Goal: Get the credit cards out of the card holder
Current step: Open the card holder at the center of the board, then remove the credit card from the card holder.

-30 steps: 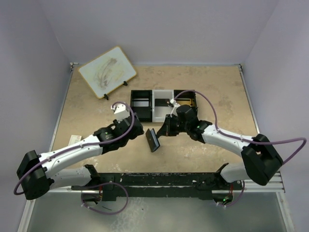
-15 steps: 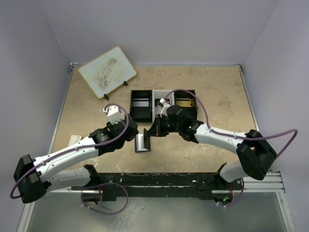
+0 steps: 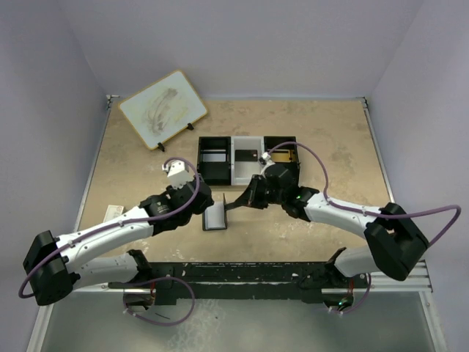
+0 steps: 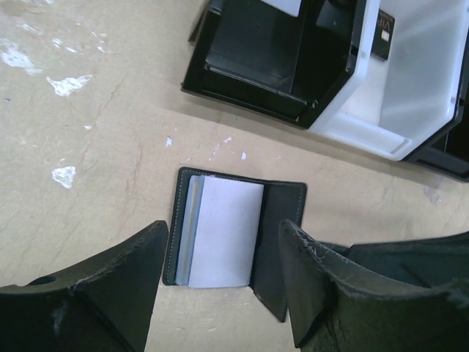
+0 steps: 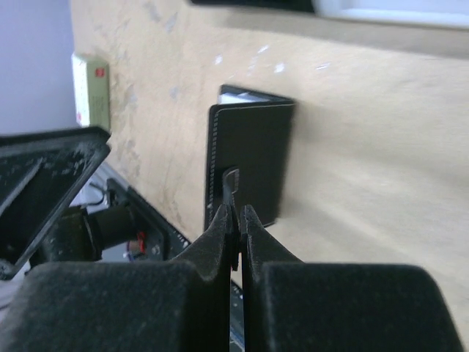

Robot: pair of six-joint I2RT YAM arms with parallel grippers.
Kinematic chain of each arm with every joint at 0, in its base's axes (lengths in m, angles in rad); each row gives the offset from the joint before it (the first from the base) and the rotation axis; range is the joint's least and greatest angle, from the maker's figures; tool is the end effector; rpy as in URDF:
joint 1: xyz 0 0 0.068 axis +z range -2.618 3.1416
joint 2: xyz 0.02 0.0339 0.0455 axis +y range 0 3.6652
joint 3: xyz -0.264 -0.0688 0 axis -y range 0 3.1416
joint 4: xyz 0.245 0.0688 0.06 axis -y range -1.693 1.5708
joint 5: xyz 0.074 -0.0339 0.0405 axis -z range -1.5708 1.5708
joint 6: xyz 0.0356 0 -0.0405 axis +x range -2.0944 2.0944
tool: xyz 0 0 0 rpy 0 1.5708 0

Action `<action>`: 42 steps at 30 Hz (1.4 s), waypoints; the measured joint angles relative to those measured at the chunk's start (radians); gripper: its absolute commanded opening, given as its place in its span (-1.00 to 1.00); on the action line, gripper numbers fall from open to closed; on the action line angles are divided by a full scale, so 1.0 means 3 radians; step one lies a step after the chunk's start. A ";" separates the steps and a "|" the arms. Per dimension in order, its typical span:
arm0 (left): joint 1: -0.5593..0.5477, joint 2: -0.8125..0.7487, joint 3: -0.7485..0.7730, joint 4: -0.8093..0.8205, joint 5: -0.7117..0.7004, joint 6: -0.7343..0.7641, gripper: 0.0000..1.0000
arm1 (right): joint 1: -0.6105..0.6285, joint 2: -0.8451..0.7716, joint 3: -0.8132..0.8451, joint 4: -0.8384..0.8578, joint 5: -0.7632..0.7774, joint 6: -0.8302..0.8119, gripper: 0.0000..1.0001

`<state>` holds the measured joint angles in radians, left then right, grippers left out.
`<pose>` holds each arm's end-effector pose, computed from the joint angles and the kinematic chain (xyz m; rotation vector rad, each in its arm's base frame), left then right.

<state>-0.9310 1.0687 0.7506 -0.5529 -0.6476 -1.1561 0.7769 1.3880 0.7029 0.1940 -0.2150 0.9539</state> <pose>0.1428 -0.1559 0.2470 -0.5219 2.1856 -0.3267 0.2055 0.2127 0.2132 0.0553 2.3128 1.2148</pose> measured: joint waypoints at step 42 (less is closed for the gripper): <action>-0.0029 0.1044 -0.0036 0.0488 0.0755 0.0216 0.31 | -0.0350 0.0108 -0.0966 0.0507 0.0109 0.0430 -1.00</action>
<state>-0.9398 1.3819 0.7399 -0.4065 -0.4210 -1.0912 0.6720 1.4204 0.4129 0.3462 -0.1822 1.0828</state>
